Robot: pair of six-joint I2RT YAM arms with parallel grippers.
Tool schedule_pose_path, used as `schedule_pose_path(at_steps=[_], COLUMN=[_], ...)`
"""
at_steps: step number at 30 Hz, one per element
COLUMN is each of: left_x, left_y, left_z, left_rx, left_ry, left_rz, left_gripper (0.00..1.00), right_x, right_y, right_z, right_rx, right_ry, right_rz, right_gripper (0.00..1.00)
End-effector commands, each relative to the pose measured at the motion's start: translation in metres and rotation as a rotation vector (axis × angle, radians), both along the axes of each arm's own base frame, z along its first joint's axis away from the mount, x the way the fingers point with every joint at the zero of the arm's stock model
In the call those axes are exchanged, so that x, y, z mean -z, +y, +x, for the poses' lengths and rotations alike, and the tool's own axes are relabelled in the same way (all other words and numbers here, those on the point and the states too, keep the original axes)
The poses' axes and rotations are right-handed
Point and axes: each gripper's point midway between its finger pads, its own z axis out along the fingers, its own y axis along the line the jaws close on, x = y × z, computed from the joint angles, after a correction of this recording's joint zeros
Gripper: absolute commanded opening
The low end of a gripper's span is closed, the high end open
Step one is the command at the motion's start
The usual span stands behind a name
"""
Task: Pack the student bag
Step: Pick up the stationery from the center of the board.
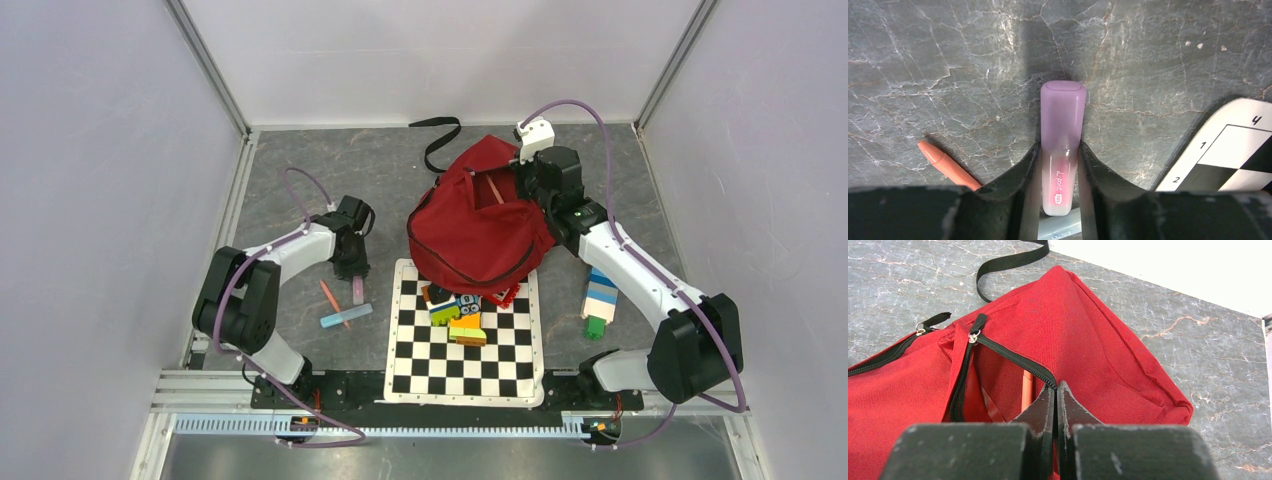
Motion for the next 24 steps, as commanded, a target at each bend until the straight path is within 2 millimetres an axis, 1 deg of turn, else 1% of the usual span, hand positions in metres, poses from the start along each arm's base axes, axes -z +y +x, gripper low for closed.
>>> schedule_pose_path(at_steps=[1,6,8,9,10,13,17,19,21,24], left_x=[-0.003,-0.009,-0.019,-0.028,-0.037,-0.083,-0.147,-0.173,-0.195,-0.219], left_y=[-0.008,-0.010,-0.016,-0.019,-0.024,-0.047,-0.089,-0.109,-0.131,-0.170], left_z=[0.023,0.027,0.031,0.036,0.040,0.063,0.088,0.095,0.097,0.094], left_rx=[-0.035,-0.050,-0.061,-0.068,-0.075,-0.109,-0.099,-0.081,-0.065,0.009], left_ry=[-0.057,-0.074,-0.094,-0.114,-0.136,-0.239,-0.331,-0.344,-0.345,-0.315], left_rz=[-0.025,-0.043,-0.074,-0.097,-0.124,-0.256,-0.466,-0.555,-0.653,-0.783], left_gripper=[0.30,0.19,0.15,0.14,0.14,0.13,0.13,0.13,0.13,0.12], right_x=[-0.040,-0.039,-0.040,-0.040,-0.041,-0.043,-0.043,-0.043,-0.046,-0.049], right_y=[0.002,0.001,0.001,0.001,0.001,0.001,0.003,0.004,0.004,0.004], right_z=[0.006,0.005,0.005,0.005,0.005,0.006,0.007,0.007,0.007,0.008], right_rx=[0.011,0.013,0.013,0.013,0.012,0.011,0.003,0.002,0.002,0.001], right_ry=[-0.116,-0.113,-0.116,-0.117,-0.119,-0.123,-0.120,-0.121,-0.126,-0.132], right_rz=[0.056,0.053,0.054,0.054,0.053,0.053,0.057,0.057,0.057,0.059], right_gripper=[0.00,0.00,0.00,0.00,0.00,0.00,0.00,0.00,0.00,0.00])
